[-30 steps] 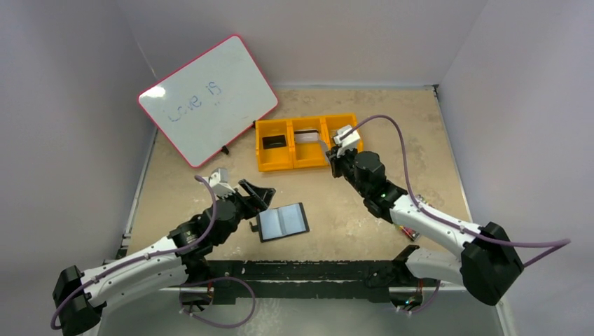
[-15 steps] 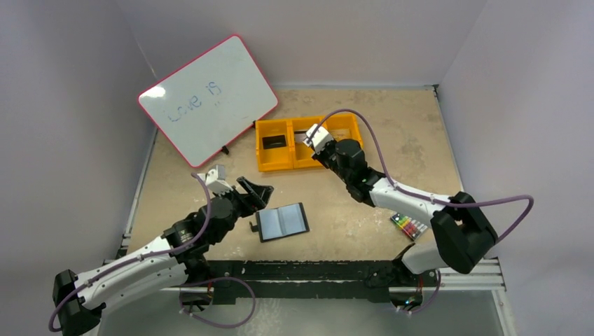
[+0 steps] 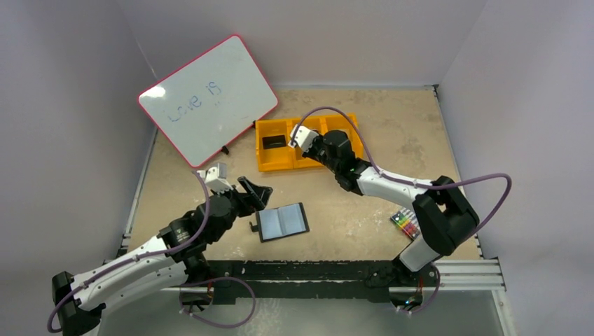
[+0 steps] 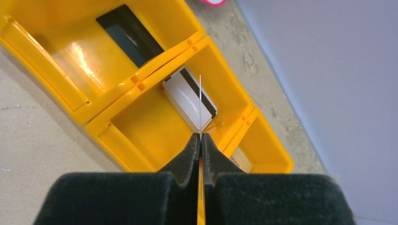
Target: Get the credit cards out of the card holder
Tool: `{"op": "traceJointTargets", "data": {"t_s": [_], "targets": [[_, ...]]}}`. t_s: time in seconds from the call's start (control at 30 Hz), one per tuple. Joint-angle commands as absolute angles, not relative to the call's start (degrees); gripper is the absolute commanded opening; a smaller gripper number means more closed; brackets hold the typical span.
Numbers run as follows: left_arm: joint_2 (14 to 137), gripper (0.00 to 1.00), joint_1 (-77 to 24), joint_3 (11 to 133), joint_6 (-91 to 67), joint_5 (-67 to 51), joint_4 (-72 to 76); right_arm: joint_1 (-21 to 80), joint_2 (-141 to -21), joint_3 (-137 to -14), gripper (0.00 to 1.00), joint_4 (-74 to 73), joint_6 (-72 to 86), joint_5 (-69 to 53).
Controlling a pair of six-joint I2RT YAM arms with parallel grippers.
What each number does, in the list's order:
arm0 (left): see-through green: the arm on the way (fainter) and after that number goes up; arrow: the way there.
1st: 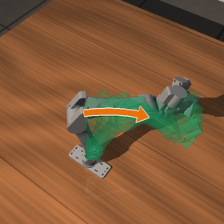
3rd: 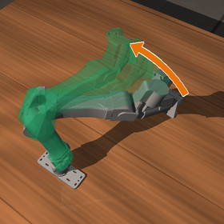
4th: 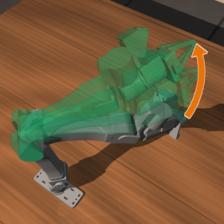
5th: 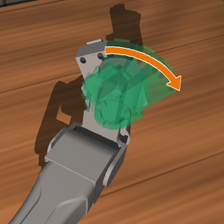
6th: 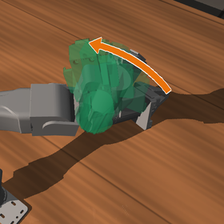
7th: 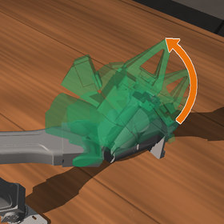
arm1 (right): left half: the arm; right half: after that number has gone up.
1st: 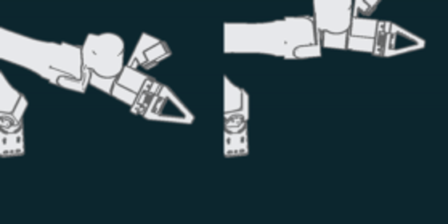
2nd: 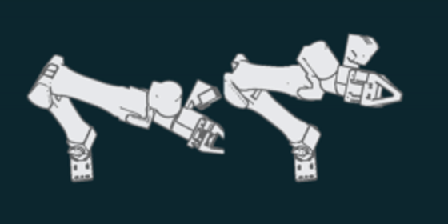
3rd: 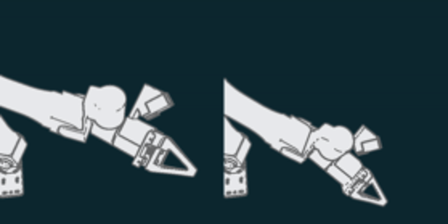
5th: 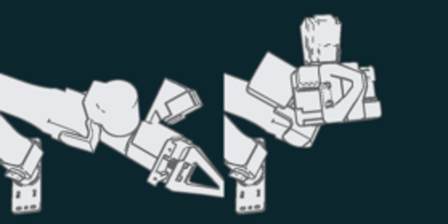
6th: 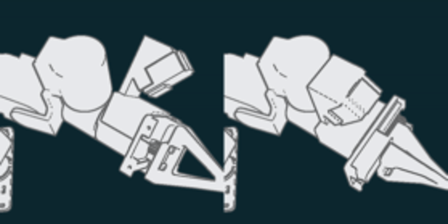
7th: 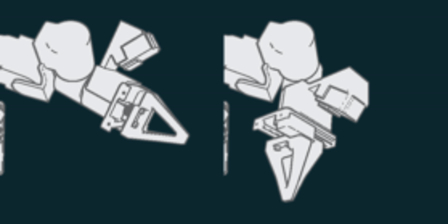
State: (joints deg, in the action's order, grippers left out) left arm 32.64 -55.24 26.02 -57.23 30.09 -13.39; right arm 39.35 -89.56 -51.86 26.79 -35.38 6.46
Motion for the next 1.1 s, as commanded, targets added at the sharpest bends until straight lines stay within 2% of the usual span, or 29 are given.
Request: {"op": "traceJointTargets", "data": {"t_s": [0.0,0.57,1.07], "targets": [[32.06,0.8,-55.19,28.03,-56.04,30.95,-13.78,39.38,-91.8,-54.99,0.0,25.84,-40.25,7.28],[29.86,0.8,-55.19,28.79,-54.87,32.43,-16.77,38.95,-106.46,-64.75,0.0,27.26,-51.97,12.78],[26.37,0.8,-55.18,29.53,-54.39,34.14,-20.44,36.52,-112.0,-69.89,0.0,26.1,-57.11,6.59]]}}
